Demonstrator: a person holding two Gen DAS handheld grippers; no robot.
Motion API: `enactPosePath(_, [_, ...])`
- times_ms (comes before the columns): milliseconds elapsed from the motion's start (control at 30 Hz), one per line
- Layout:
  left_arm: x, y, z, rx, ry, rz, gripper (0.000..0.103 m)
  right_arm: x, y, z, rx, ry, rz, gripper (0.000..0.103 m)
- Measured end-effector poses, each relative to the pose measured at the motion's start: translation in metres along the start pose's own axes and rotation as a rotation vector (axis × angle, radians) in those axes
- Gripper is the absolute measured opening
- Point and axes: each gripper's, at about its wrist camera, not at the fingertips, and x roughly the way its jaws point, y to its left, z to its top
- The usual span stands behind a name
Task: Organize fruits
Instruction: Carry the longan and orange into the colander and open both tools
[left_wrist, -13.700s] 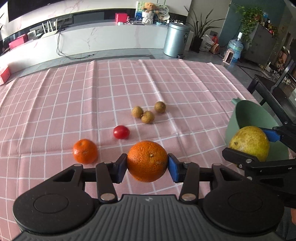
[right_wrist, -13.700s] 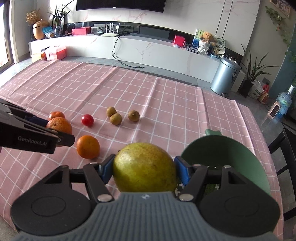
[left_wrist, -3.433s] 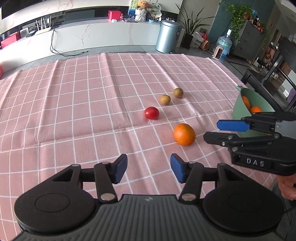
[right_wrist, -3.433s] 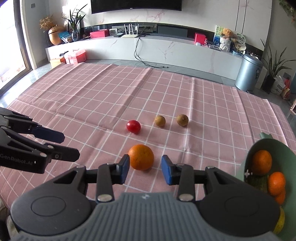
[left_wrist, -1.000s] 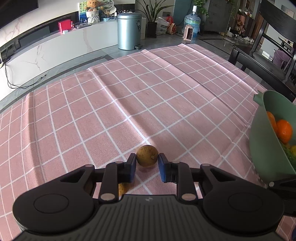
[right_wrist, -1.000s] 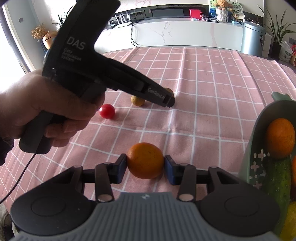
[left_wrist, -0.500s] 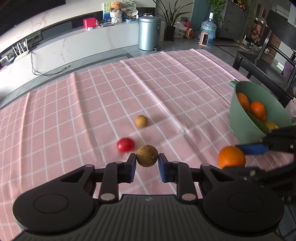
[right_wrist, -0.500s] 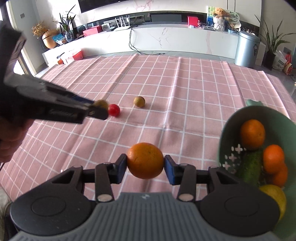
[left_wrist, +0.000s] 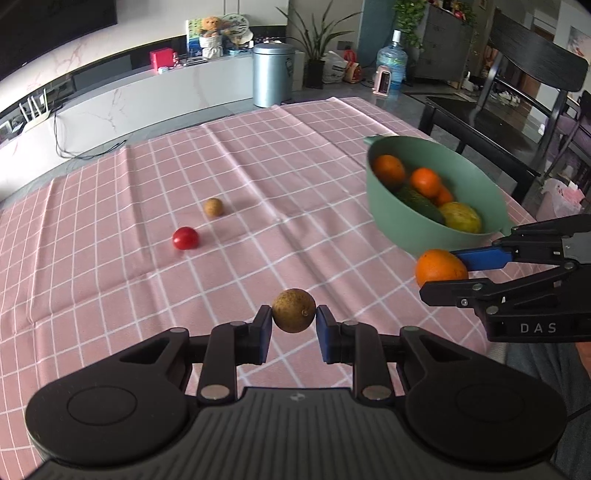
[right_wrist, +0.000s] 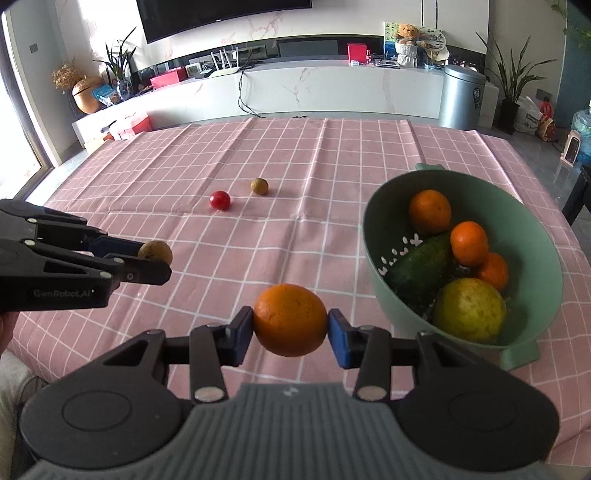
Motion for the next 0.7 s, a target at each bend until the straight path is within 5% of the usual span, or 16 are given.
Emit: enactPosePath(700, [0.045, -0.084, 0.073, 0.146, -0.021, -0.084, 0.029, -0.012, -0.086, 0.021, 0.076, -0.075, -0.105, 0.041])
